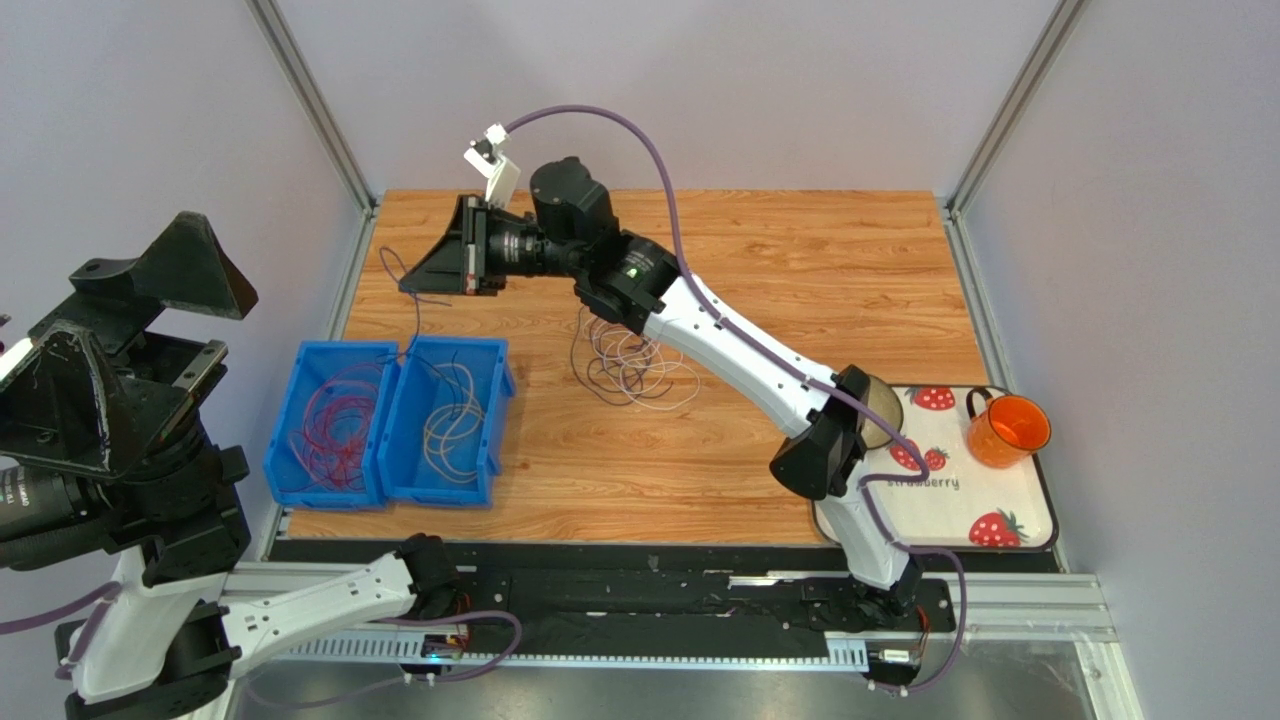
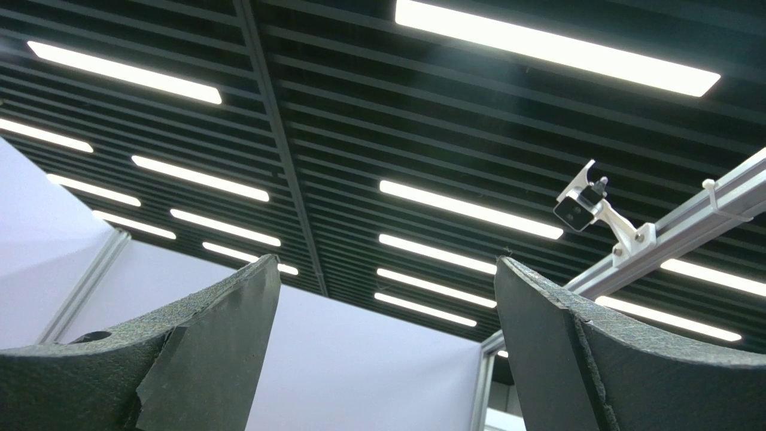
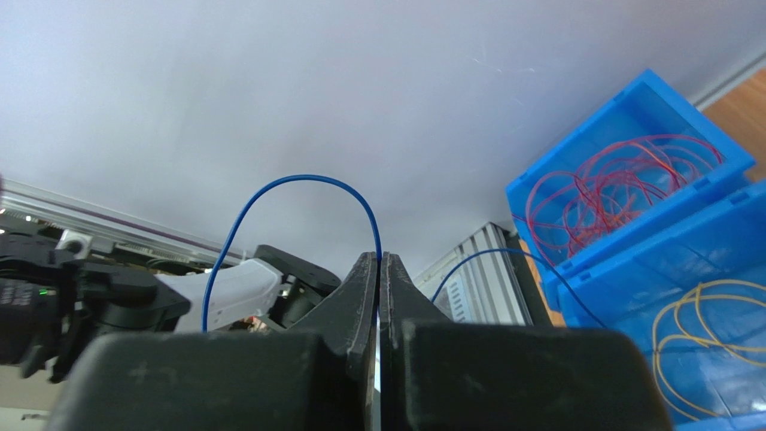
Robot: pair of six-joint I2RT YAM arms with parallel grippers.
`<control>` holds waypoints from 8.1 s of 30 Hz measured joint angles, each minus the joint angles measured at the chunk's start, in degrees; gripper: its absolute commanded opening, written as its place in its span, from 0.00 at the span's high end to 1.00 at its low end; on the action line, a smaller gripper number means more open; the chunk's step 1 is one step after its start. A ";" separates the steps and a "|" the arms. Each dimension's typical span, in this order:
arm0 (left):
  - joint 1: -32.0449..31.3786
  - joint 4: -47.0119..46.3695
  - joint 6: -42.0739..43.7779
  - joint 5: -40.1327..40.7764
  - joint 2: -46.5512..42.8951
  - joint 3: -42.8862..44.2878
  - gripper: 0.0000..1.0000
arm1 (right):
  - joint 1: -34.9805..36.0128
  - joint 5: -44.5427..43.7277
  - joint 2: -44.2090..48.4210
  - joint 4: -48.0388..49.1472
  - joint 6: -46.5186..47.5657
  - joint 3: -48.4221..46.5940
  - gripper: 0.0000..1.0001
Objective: Untangle the cables
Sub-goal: Place the cable in the bin, then pick up the cable at the center of the board.
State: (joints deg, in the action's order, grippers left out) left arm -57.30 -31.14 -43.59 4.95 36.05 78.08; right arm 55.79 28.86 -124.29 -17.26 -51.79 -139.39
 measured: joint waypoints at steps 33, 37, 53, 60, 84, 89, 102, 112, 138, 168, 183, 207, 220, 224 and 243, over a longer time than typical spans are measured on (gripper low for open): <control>0.00 -3.43 -1.22 -0.61 2.71 -0.98 0.02 | 3.28 -13.90 -3.93 -17.27 7.93 7.21 0.50; 0.00 -3.02 -0.85 -0.11 1.95 -2.19 0.02 | 3.39 -14.62 -3.87 -17.59 8.59 9.27 0.50; 0.00 4.04 3.19 10.32 -2.91 -12.39 0.03 | 1.44 -20.50 11.74 -21.66 12.66 27.30 0.51; 0.00 10.69 5.18 16.04 -2.91 -14.73 0.09 | -0.04 -24.48 24.87 -23.47 15.10 37.73 0.52; 9.07 74.93 10.40 29.20 41.75 5.68 0.23 | -8.85 -31.85 53.37 -29.64 16.76 67.76 0.54; 10.10 78.95 10.78 22.62 51.04 4.20 0.22 | -9.01 -31.85 54.38 -29.86 16.74 71.47 0.55; 15.45 69.83 11.93 12.26 57.42 -0.57 0.25 | -11.50 -32.26 54.53 -29.75 16.90 75.38 0.57; 18.99 63.73 15.32 8.57 67.19 -0.44 0.28 | -12.00 -30.60 52.85 -28.17 17.14 77.20 0.58; 23.12 58.95 17.64 2.56 81.05 9.25 0.65 | -12.00 -27.28 49.37 -27.65 17.16 77.22 0.59; 19.28 64.13 20.15 -13.51 54.80 38.95 1.00 | -12.00 -31.08 57.57 -29.16 15.34 77.22 0.61; 18.60 69.37 21.62 -5.84 50.77 29.20 1.00 | -12.11 -37.99 76.11 -31.87 12.59 82.53 0.55; 17.53 61.13 10.93 -14.49 65.07 2.69 1.00 | -12.11 -39.89 76.35 -33.11 11.54 84.70 0.56; 17.81 59.36 15.61 -9.75 84.06 18.01 1.00 | -12.11 -40.35 72.46 -32.94 12.59 84.78 0.57; 18.27 59.93 16.90 -9.49 89.18 19.39 0.95 | -12.37 -40.33 71.25 -32.63 13.09 84.83 0.57; 18.53 60.50 18.05 -7.87 91.03 21.51 0.62 | -12.87 -39.71 70.29 -31.32 14.14 85.20 0.57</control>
State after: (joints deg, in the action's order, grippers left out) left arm -38.76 29.36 -25.54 -2.92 127.09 99.59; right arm 42.92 -10.85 -54.00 -48.58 -37.65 -54.19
